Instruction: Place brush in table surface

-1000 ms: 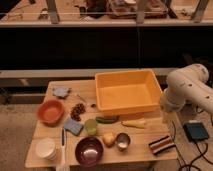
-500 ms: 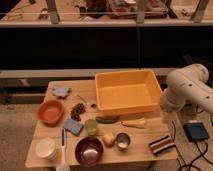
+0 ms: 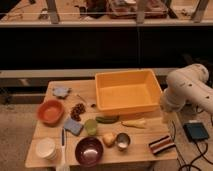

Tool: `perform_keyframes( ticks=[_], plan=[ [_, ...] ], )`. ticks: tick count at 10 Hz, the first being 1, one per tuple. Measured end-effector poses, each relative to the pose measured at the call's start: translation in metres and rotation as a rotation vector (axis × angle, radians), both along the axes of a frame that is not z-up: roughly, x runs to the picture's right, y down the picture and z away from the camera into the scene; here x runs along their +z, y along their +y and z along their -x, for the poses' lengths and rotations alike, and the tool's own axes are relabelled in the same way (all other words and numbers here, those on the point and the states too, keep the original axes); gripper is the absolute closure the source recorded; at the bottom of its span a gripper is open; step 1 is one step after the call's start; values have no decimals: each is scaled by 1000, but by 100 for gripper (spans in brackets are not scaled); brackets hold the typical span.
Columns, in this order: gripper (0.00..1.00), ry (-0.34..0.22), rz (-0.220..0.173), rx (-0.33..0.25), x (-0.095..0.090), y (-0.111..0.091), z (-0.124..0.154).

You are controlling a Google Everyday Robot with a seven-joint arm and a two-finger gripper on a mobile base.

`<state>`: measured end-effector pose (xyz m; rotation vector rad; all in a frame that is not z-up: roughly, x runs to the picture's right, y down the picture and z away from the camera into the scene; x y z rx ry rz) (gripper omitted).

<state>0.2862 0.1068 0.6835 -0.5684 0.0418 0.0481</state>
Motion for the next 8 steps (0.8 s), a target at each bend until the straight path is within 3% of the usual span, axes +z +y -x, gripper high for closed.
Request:
perform_keyframes(
  ticks=[6, 8],
  plan=[
    [35, -5, 0, -6, 0, 0, 1],
    [35, -65, -18, -92, -3, -5, 21]
  ],
)
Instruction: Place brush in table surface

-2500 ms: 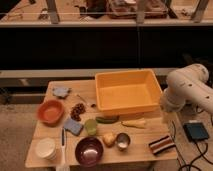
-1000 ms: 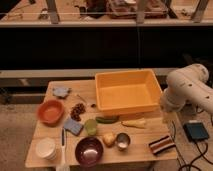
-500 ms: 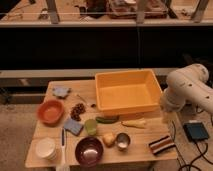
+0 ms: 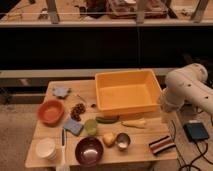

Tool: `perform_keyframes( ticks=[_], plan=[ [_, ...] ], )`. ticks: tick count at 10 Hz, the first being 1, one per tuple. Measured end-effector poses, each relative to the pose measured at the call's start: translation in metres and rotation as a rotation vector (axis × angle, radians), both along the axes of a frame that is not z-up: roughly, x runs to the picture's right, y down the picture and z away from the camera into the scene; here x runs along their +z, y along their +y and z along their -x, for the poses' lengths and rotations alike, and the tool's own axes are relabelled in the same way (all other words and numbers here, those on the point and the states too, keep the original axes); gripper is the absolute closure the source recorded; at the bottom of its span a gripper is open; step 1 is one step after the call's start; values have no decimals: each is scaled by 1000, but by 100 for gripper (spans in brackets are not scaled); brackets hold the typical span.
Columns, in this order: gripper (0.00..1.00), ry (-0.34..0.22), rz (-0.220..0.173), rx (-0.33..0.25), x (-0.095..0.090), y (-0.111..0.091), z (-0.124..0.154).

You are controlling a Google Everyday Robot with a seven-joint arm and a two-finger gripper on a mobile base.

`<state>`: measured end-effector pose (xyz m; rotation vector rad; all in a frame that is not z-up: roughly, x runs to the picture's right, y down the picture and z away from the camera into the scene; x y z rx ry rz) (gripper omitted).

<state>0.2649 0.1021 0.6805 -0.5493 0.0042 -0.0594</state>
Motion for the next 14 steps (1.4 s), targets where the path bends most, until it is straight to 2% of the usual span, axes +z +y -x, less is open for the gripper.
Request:
perform_keyframes(
  ticks=[2, 4, 5, 11, 12, 14],
  plan=[
    [35, -74, -11, -80, -5, 1, 37],
    [35, -168, -17, -179, -13, 9, 89],
    [35, -195, -14, -200, -17, 13, 104],
    [35, -203, -17, -219, -18, 14, 108],
    [35, -224, -24, -230, -19, 14, 110],
    [35, -305, -45, -283, -29, 13, 129]
  ],
)
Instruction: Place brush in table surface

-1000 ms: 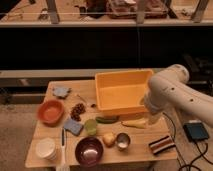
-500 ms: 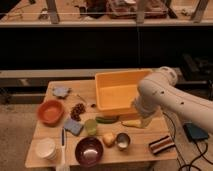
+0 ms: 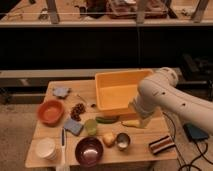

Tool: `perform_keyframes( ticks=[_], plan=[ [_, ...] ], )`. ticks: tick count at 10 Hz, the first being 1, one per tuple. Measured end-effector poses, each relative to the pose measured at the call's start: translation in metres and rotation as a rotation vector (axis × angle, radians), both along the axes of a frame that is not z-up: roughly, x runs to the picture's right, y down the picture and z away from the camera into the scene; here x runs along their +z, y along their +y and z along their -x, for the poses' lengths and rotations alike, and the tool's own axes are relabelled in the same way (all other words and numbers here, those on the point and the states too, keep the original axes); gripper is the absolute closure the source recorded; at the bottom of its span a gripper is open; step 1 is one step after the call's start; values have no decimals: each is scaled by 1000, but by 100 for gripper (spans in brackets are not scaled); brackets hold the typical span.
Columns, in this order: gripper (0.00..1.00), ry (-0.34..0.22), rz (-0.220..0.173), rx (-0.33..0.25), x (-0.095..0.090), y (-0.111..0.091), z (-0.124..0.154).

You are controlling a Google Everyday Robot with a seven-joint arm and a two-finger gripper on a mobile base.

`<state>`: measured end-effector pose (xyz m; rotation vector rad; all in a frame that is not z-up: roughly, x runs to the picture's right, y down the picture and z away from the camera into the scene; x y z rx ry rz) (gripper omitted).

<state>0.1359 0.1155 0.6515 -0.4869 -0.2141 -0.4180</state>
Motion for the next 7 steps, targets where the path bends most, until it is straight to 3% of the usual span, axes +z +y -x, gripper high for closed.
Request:
perform_keyframes(
  ticks=[1, 5, 7],
  plan=[
    [35, -36, -8, -28, -4, 0, 14],
    [35, -224, -54, -198, -23, 1, 114],
    [35, -301, -113, -328, -30, 1, 159]
  ],
)
